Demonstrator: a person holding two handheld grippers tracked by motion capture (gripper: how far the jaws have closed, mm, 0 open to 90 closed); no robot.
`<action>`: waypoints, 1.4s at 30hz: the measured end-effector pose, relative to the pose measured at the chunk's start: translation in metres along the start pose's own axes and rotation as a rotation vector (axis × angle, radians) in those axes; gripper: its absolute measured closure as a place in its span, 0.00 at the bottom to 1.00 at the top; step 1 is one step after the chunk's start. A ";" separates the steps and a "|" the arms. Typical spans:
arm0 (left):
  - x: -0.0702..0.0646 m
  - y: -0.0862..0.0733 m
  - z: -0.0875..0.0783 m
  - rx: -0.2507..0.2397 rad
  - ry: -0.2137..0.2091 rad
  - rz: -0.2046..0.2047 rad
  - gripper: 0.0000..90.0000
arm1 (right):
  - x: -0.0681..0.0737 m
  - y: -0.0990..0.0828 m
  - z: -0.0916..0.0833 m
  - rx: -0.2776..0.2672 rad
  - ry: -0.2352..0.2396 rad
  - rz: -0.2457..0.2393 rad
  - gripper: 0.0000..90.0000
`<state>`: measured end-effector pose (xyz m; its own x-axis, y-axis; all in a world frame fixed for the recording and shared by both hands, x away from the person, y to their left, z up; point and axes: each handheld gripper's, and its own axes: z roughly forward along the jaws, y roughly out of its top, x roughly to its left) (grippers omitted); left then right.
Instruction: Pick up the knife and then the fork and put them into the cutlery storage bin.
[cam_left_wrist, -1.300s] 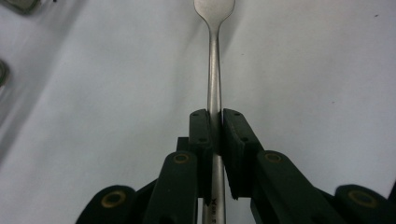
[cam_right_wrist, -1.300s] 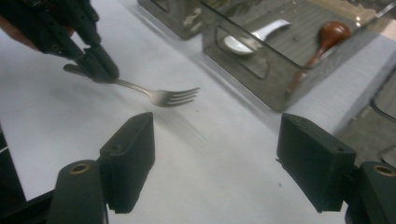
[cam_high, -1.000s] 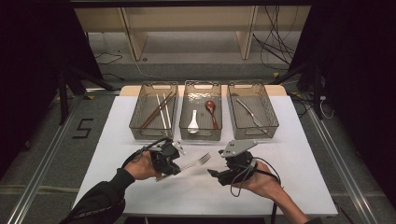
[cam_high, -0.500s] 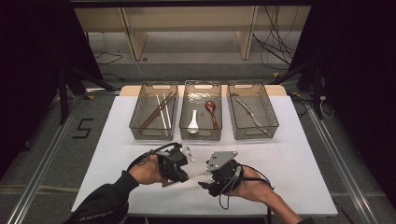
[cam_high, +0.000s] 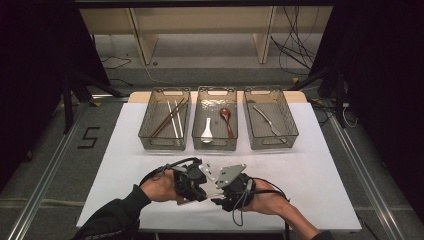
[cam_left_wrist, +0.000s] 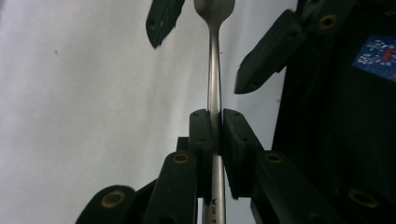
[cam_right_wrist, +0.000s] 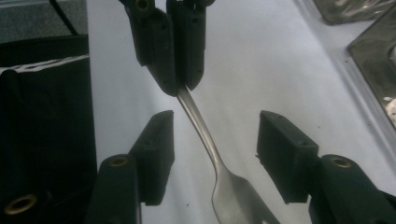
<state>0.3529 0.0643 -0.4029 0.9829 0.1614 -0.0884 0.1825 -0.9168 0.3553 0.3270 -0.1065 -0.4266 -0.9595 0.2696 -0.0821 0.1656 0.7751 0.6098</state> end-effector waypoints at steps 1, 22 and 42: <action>-0.001 0.000 0.001 -0.006 0.000 -0.010 0.91 | 0.001 0.000 0.000 0.010 0.004 0.000 0.56; -0.005 -0.001 0.008 -0.044 -0.034 -0.082 0.91 | 0.010 0.001 0.006 0.024 0.002 -0.180 0.86; -0.004 -0.001 0.006 -0.042 -0.073 -0.038 0.94 | 0.016 -0.005 0.004 0.052 0.032 -0.267 0.98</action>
<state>0.3484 0.0624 -0.4084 0.9711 0.1678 -0.1698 0.2225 -0.8940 0.3889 0.3121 -0.1034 -0.4341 -0.9772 0.0341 -0.2097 -0.0839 0.8448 0.5284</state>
